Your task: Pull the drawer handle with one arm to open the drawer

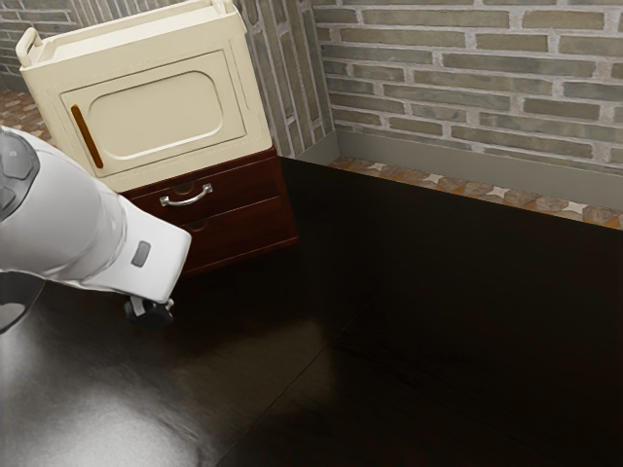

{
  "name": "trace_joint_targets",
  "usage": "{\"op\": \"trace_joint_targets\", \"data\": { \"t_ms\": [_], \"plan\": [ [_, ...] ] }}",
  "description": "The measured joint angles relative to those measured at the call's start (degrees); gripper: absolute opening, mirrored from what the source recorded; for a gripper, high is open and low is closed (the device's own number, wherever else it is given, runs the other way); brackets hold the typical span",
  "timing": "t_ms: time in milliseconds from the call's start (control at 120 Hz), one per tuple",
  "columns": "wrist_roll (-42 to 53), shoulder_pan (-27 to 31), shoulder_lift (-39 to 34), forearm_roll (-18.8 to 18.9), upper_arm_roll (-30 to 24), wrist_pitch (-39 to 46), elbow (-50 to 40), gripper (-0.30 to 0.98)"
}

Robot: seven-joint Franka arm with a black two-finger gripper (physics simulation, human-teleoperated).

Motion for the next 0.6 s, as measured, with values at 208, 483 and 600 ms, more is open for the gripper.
{"op": "trace_joint_targets", "data": {
  "t_ms": [208,483,600],
  "plan": [
    [0.97,1.54,1.61,0.88,0.57,1.89,-0.28,0.69],
    [1.74,3.54,-1.08,0.96,2.46,3.97,-4.89,0.69],
    [1.96,4.72,-1.01,0.91,2.51,5.52,-5.9,0.69]
  ]
}}
